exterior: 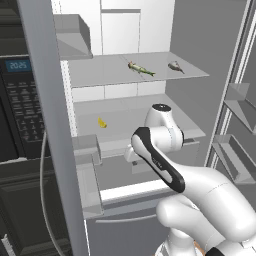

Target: Gather the lemon wedge and tomato from the fridge and place them on a tray on the dining counter. Then gather the fishs from the fridge and place them on the other tray.

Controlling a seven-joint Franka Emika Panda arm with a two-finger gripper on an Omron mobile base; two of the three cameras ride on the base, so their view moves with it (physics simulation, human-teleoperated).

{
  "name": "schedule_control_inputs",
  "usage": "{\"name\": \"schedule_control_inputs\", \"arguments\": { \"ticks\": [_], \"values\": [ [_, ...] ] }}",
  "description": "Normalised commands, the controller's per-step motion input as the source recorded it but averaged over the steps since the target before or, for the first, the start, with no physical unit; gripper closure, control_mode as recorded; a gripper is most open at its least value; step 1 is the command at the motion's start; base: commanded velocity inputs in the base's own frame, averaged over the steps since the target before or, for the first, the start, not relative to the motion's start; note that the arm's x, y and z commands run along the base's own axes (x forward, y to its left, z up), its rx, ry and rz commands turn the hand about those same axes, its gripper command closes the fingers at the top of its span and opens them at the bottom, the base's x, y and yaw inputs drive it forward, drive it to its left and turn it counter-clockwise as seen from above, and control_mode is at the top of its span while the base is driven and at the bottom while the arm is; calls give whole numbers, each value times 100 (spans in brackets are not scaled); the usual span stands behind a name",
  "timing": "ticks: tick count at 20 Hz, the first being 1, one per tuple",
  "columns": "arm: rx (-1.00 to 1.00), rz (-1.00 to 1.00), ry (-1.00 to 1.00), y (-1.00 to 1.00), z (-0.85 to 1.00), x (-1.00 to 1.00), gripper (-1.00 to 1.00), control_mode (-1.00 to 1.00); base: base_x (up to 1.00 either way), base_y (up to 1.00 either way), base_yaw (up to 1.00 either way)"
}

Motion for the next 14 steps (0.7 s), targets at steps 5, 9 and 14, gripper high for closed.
{"name": "schedule_control_inputs", "arguments": {
  "ticks": [5, 9, 14],
  "values": [
    [0, 0, 0, 0, -1, -4, -100, -100, 0, 0, 0],
    [0, 0, -12, 0, 2, -6, -100, -100, 0, 0, 0],
    [0, 0, -25, 0, 27, -1, -100, -100, 0, 0, 0]
  ]
}}
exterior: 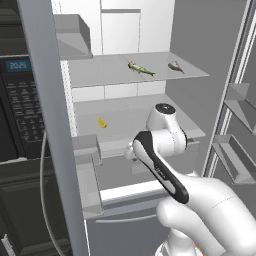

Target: Gather the lemon wedge and tomato from the fridge and place them on a tray on the dining counter. Then gather the fishs from the fridge and place them on the other tray.

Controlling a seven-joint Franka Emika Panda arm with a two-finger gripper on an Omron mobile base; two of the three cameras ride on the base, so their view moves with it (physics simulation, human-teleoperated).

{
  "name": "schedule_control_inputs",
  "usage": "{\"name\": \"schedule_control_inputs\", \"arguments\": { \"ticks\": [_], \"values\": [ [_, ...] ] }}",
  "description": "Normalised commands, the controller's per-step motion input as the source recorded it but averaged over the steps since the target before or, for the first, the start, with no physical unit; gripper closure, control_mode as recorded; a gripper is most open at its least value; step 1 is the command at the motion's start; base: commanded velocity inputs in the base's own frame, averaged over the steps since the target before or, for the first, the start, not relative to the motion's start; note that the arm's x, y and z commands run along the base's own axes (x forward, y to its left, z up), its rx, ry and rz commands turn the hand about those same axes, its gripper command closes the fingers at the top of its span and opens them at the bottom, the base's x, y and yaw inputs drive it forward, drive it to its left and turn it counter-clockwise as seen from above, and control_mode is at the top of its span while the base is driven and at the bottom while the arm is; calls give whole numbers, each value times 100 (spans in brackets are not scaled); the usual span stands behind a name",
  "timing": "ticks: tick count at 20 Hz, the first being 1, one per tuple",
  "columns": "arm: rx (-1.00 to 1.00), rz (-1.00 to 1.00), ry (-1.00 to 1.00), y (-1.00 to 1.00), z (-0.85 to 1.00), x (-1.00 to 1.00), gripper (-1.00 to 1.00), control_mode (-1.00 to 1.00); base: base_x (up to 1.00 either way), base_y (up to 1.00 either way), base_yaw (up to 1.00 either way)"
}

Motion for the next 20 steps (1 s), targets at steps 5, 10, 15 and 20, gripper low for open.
{"name": "schedule_control_inputs", "arguments": {
  "ticks": [5, 10, 15, 20],
  "values": [
    [1, 1, -17, -1, 30, 0, -100, -100, 0, 0, 0],
    [7, 1, -7, -9, 17, 11, -100, -100, 0, 0, 0],
    [13, 1, -8, 0, 4, 40, -100, -100, 0, 0, 0],
    [11, 0, -5, 0, 0, 58, -100, -100, 0, 0, 0]
  ]
}}
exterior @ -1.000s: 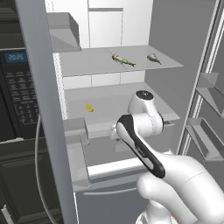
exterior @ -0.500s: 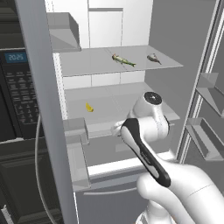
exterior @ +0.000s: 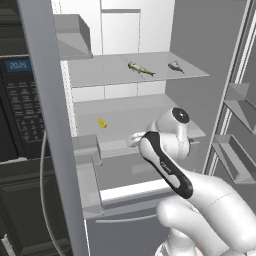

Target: Gather the lemon wedge and tomato from the fridge and place them on a tray on the dining counter. Then gather the fishs from the fridge and place them on the other tray.

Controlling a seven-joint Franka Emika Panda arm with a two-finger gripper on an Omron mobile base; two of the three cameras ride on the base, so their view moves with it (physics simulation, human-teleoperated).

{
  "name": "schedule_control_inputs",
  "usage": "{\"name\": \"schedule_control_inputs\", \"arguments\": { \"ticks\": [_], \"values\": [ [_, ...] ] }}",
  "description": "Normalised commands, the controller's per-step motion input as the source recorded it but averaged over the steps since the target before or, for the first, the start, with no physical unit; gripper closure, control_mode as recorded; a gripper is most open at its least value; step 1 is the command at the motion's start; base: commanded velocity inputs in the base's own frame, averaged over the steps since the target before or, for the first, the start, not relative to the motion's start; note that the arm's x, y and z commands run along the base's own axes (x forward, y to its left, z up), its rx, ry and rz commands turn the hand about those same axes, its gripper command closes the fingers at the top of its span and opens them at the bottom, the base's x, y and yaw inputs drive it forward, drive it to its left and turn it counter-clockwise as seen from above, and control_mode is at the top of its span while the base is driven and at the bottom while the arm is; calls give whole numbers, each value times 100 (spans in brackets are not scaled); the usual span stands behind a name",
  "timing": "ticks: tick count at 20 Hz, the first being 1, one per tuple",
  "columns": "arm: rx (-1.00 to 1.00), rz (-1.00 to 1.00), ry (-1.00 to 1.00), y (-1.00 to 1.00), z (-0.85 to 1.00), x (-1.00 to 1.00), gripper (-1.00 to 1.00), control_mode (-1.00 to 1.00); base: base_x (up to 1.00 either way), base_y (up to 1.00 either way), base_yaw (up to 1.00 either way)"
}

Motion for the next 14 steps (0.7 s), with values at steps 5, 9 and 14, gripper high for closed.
{"name": "schedule_control_inputs", "arguments": {
  "ticks": [5, 9, 14],
  "values": [
    [4, 0, -1, 4, 3, 65, -100, -100, 0, 0, 0],
    [1, 1, 0, 22, 13, 49, -100, -100, 0, 0, 0],
    [0, 0, 0, 29, 6, 23, -100, -100, 0, 0, 0]
  ]
}}
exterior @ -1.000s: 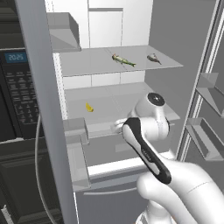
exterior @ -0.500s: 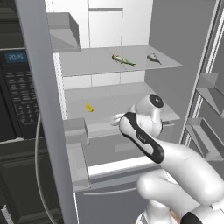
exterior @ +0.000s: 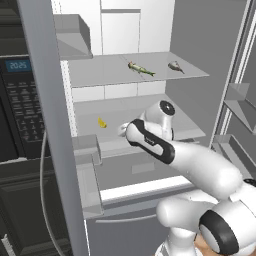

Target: Gather the lemon wedge and tomato from the fridge and place them on a tray on the dining counter. Then gather the fishs from the fridge and place them on the other tray.

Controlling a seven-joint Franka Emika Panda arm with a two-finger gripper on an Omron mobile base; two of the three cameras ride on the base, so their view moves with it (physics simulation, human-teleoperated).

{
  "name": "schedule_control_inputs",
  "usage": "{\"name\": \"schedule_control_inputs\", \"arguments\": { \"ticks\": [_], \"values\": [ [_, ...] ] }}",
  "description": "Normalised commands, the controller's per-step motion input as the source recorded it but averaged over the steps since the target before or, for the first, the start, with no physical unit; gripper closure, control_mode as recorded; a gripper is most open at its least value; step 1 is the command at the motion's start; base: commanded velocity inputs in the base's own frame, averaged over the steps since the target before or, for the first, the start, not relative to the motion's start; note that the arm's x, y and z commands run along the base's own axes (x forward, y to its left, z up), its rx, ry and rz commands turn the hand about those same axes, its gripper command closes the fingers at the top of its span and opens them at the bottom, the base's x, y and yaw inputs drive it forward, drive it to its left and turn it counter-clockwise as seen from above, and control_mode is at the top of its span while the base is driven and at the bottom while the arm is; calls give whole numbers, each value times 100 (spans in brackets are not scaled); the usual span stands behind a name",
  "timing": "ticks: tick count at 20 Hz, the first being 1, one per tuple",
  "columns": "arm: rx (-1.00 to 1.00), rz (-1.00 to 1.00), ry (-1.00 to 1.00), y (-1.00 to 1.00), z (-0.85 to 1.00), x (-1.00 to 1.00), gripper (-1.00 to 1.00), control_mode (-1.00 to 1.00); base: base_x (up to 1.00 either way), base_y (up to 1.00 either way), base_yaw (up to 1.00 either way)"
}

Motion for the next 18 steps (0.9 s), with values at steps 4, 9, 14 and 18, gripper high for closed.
{"name": "schedule_control_inputs", "arguments": {
  "ticks": [4, 9, 14, 18],
  "values": [
    [0, 0, 0, 23, 0, 11, -100, -100, 0, 0, 0],
    [0, 0, 0, 19, 0, 11, -100, -100, 0, 0, 0],
    [0, 4, -10, 5, 0, 15, -100, -100, 0, 0, 0],
    [0, 3, -14, 0, 0, 31, -100, -100, 0, 0, 0]
  ]
}}
